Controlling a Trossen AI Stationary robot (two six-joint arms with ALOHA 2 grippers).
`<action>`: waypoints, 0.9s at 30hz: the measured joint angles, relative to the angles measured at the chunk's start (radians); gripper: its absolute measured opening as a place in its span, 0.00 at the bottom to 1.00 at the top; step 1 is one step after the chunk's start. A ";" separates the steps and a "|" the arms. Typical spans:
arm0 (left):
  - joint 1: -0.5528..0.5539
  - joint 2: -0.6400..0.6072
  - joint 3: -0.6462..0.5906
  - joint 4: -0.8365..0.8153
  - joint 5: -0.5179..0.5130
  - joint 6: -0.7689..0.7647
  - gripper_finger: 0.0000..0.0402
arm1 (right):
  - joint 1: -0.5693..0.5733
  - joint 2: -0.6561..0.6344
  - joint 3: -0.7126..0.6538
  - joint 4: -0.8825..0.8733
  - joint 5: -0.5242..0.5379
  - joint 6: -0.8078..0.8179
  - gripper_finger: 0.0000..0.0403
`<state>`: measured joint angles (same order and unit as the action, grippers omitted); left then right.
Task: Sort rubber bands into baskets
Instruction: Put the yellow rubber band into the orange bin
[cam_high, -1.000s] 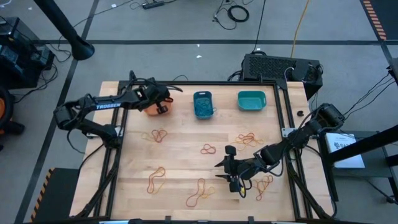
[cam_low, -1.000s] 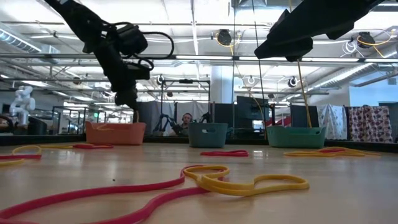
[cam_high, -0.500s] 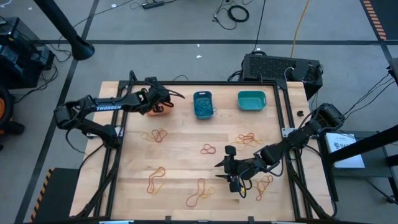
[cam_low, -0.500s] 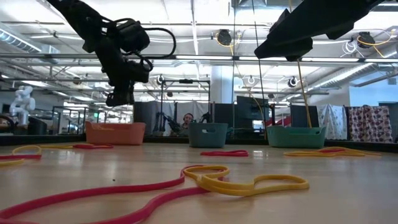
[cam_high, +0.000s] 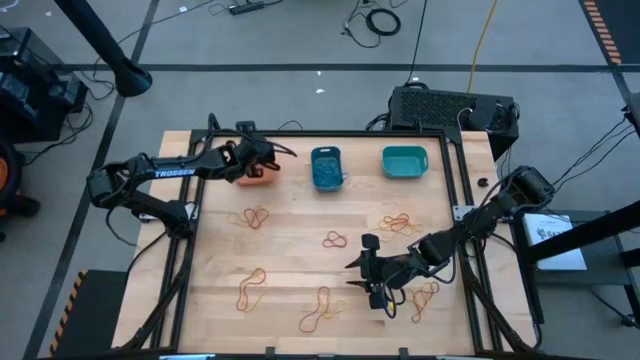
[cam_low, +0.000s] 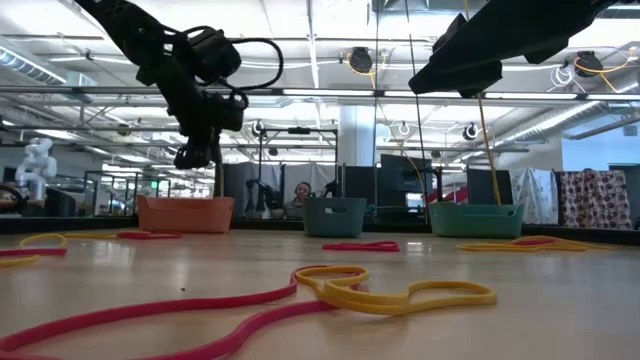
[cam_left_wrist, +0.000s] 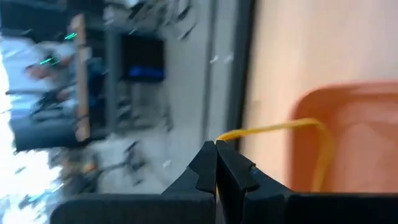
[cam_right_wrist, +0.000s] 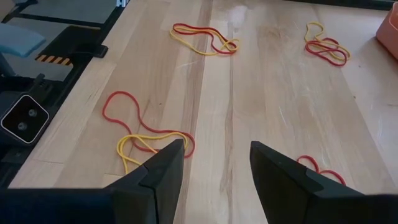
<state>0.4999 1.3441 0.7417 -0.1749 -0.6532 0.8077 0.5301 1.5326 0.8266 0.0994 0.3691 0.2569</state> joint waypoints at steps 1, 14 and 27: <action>0.000 0.000 0.000 -0.011 0.043 -0.011 0.00 | 0.000 0.000 0.000 0.000 0.000 0.000 0.44; -0.003 0.000 0.000 -0.320 0.147 -0.370 0.00 | 0.000 0.000 0.000 -0.004 0.000 0.000 0.44; -0.003 0.000 0.000 -0.299 0.219 -0.406 0.03 | 0.000 0.000 0.000 -0.003 0.000 0.000 0.44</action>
<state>0.4969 1.3441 0.7418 -0.4739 -0.4345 0.4021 0.5301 1.5326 0.8265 0.0963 0.3691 0.2569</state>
